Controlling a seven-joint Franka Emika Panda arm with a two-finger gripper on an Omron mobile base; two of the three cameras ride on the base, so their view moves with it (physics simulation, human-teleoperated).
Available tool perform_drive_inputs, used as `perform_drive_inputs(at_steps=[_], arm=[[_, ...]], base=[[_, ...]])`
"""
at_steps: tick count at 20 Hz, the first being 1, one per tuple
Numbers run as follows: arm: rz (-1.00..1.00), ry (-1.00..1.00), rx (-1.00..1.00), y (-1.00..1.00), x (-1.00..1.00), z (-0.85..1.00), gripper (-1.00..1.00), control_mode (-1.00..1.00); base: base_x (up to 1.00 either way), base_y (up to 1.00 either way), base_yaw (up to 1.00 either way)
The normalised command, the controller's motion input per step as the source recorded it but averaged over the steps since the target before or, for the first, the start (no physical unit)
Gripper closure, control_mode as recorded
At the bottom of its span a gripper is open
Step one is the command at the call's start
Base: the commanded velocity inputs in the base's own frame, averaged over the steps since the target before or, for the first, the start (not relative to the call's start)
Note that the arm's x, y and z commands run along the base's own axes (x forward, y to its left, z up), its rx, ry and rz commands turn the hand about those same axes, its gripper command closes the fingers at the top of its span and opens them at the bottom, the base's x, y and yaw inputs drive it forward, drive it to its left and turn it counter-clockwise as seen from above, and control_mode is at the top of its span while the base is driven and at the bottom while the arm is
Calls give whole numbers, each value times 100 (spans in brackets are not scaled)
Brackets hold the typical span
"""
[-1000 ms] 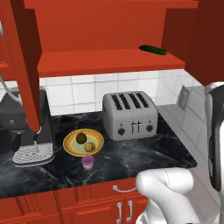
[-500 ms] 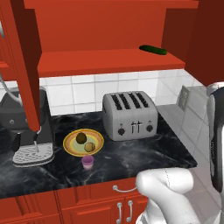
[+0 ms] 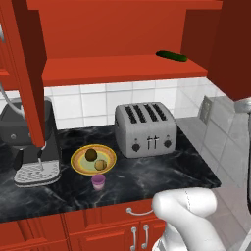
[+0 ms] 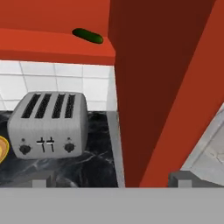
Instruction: Pick the avocado and bread from the counter and place them on the plate. Then pick the jam from the cabinet and place it next to the plate. Lastly close the cabinet door.
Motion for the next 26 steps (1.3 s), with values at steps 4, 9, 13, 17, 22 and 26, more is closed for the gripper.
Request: perform_drive_inputs(at_steps=[4,9,13,17,22,26], arm=[[21,1,0,27,75,-16,-100,-100],[10,1,0,45,88,-10,-100,-100],[2,0,-3,62,88,-3,-100,-100],[1,0,-2,51,92,0,-100,-100],[1,0,0,26,92,0,-100,-100],[0,2,0,0,95,0,-100,-100]], base=[[0,0,0],[0,0,0],[0,0,0],[0,0,0],[0,0,0],[0,0,0]])
